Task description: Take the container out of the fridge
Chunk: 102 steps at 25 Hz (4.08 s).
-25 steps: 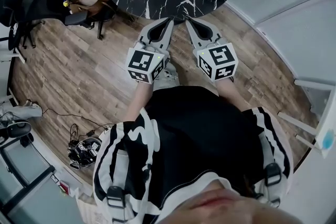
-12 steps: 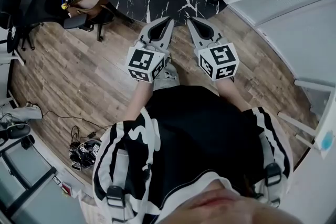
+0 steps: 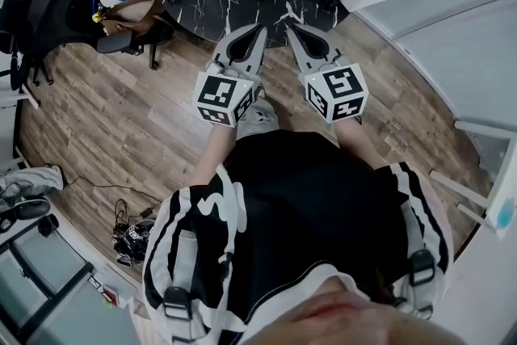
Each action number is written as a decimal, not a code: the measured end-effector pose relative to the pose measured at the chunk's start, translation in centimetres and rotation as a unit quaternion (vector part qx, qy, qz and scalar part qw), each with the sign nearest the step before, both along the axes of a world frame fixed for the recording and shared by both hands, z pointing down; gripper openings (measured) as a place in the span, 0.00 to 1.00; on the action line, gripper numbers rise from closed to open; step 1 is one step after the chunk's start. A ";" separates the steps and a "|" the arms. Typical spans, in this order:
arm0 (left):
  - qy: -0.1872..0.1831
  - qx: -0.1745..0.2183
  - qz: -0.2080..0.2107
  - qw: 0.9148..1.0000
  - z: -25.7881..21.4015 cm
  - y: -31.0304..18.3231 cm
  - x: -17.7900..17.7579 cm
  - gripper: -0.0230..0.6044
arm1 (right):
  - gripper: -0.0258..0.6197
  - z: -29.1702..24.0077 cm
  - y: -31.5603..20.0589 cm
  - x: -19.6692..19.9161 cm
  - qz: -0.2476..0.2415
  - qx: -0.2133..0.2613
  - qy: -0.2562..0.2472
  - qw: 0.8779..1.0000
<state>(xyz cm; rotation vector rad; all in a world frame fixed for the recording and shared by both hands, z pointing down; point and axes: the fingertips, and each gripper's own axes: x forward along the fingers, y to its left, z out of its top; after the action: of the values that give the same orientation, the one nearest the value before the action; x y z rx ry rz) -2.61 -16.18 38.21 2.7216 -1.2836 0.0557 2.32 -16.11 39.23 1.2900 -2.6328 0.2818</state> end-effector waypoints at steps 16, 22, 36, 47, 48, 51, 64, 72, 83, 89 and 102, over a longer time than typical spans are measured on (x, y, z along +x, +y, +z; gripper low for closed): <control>0.003 -0.002 0.012 1.000 0.0 -4.0 -1.1 0.05 | 0.06 -0.1 -4.0 -0.3 0.024 0.001 0.005 1.000; 0.002 0.000 0.029 1.000 -0.1 -5.5 -1.2 0.05 | 0.06 -0.1 -5.7 -0.4 0.034 -0.001 0.004 0.999; 0.007 0.008 0.068 0.998 -0.4 -8.2 -1.4 0.05 | 0.07 -0.5 -8.5 -1.2 0.038 0.008 0.003 0.999; 0.003 0.007 0.074 0.997 -0.8 -10.4 -1.8 0.14 | 0.20 -1.0 -10.5 -1.8 0.038 0.009 0.004 0.999; 0.004 0.006 0.074 0.997 -0.8 -10.7 -1.9 0.15 | 0.21 -0.9 -10.7 -1.8 0.038 0.009 0.004 0.999; 0.005 0.010 0.075 0.997 -0.8 -11.4 -2.1 0.17 | 0.22 -0.8 -11.3 -1.9 0.042 0.010 0.003 0.999; -0.001 0.007 0.078 0.997 -0.5 -13.5 -3.0 0.25 | 0.30 -0.7 -13.3 -2.3 0.052 0.012 -0.001 0.999; -0.004 0.004 0.083 0.997 -0.1 -15.1 -3.4 0.28 | 0.32 -0.4 -15.0 -1.9 0.071 0.008 0.003 0.997; -0.007 0.004 0.093 0.996 0.3 -17.0 -3.6 0.30 | 0.33 -0.1 -16.7 -2.0 0.089 0.011 0.000 0.996; -0.005 0.005 0.094 0.996 0.5 -17.3 -3.4 0.30 | 0.33 -0.4 -17.1 -1.5 0.093 0.016 0.003 0.996; -0.011 0.007 0.070 0.997 0.5 -18.4 -2.5 0.31 | 0.33 -1.2 -18.2 0.1 0.085 0.030 0.005 0.996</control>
<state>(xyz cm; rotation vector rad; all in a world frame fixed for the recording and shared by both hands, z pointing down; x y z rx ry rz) -5.11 -34.56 38.69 2.8268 -1.0995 0.0918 2.38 -34.34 38.05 1.5351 -2.5446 0.2216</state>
